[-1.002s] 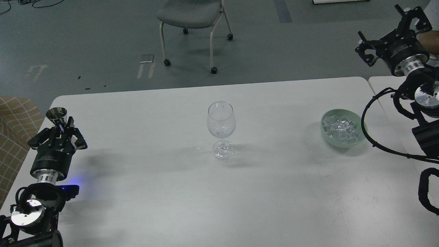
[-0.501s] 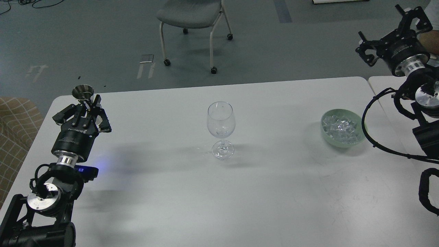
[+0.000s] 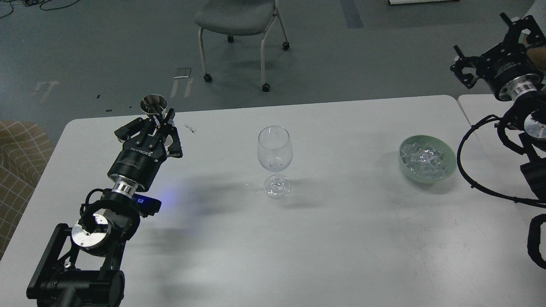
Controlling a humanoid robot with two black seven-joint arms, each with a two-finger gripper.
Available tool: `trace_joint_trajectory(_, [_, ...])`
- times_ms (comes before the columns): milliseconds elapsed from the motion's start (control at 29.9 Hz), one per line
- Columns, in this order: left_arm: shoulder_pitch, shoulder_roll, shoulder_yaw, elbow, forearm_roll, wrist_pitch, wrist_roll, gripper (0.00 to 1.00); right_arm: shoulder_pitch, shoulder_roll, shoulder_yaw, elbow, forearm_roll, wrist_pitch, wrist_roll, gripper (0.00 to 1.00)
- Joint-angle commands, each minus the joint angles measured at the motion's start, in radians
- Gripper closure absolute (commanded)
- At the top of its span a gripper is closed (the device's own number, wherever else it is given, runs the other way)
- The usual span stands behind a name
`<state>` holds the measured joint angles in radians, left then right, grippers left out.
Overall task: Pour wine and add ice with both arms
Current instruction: 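Carry the jigger with the left gripper over the wine glass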
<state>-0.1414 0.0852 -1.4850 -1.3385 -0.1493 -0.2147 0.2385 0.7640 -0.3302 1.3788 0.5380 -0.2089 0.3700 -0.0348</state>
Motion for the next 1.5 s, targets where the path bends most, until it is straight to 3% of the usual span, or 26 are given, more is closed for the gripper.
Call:
trace_joint_trajectory(0, [-0.043,0.007,0.040,-0.001,0.002,0.009,0.001,0.89,0.000,0.000,0.002,0.000,0.000,0.000,0.001,0.00])
trace_joint_trajectory(434, [-0.093,-0.001,0.156,-0.054,0.036,0.074,0.024,0.89,-0.009,0.000,0.003,-0.003,0.000,0.007,0.001,0.00])
trace_joint_trajectory(802, [-0.098,-0.001,0.252,-0.054,0.071,0.075,0.025,0.89,-0.017,0.000,0.003,0.000,0.002,0.007,0.001,0.00])
trace_joint_trajectory(1002, [-0.092,-0.001,0.267,-0.117,0.129,0.123,0.039,0.89,-0.018,0.000,0.003,-0.001,0.000,0.009,0.003,0.00])
trace_joint_trajectory(1370, [-0.122,0.019,0.295,-0.111,0.218,0.127,0.047,0.89,-0.018,-0.003,0.005,-0.001,0.002,0.009,0.003,0.00])
trace_joint_trajectory(1470, [-0.127,0.021,0.298,-0.111,0.261,0.127,0.077,0.89,-0.018,-0.003,0.008,-0.001,0.002,0.009,0.003,0.00])
